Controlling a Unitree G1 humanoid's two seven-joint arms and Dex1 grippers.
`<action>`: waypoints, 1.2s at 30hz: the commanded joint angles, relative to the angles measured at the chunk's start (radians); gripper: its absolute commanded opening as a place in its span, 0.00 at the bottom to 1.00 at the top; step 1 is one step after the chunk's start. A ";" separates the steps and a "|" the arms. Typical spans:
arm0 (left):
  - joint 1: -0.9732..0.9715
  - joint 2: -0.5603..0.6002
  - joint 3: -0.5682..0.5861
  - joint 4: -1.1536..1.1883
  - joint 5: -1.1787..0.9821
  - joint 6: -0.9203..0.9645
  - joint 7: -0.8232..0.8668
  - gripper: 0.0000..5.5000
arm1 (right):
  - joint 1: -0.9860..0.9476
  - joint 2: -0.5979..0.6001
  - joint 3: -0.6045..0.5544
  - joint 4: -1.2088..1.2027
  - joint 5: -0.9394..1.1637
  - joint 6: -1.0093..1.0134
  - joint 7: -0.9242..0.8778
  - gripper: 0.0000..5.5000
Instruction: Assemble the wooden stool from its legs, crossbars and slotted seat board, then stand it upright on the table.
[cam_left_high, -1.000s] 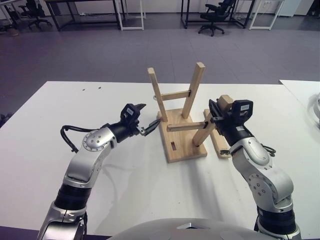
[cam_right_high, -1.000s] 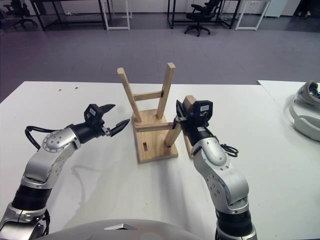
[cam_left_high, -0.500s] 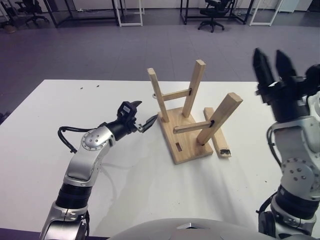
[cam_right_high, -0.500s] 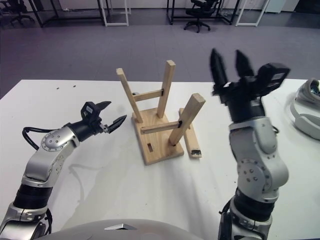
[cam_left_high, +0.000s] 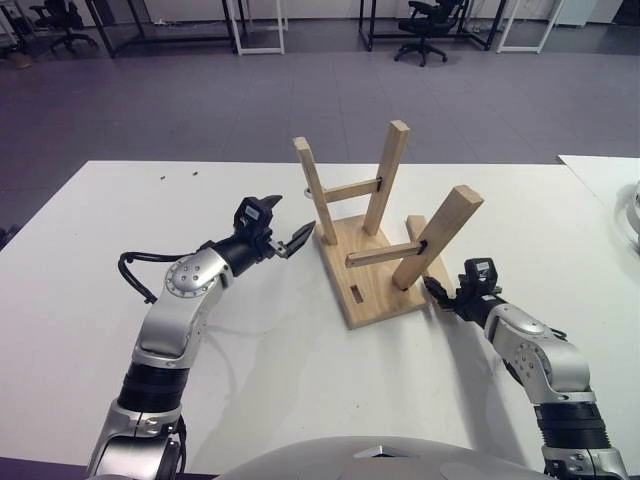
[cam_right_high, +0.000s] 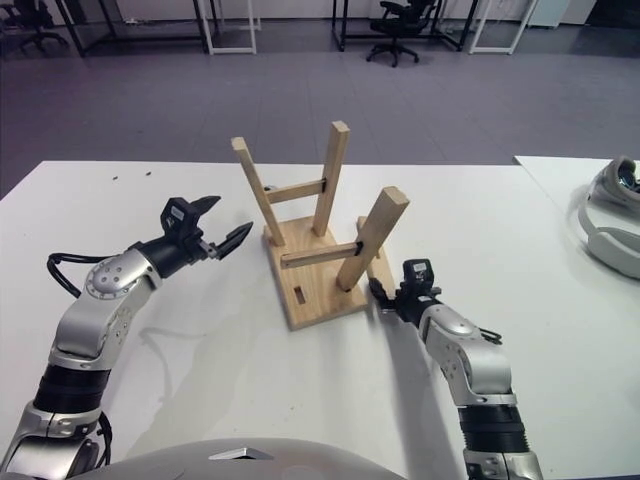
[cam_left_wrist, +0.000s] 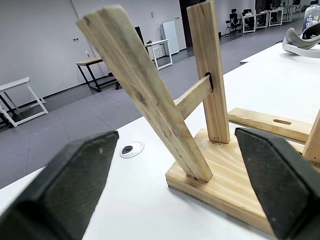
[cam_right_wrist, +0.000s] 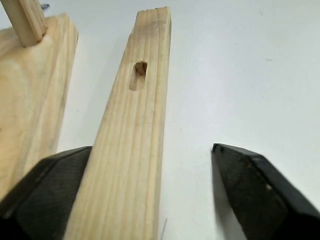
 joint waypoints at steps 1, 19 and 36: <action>-0.014 0.000 -0.008 0.014 0.025 -0.003 0.004 0.78 | 0.033 -0.017 0.045 0.045 -0.064 0.059 0.010 0.66; -0.596 -0.327 0.304 0.083 -0.745 0.383 0.208 0.78 | -0.341 -0.175 -0.235 -0.088 -0.103 -0.480 0.192 0.38; -0.753 -0.350 0.368 0.171 -1.033 0.365 0.320 0.42 | -0.477 -0.201 -0.056 -0.364 -0.028 -0.466 0.425 0.38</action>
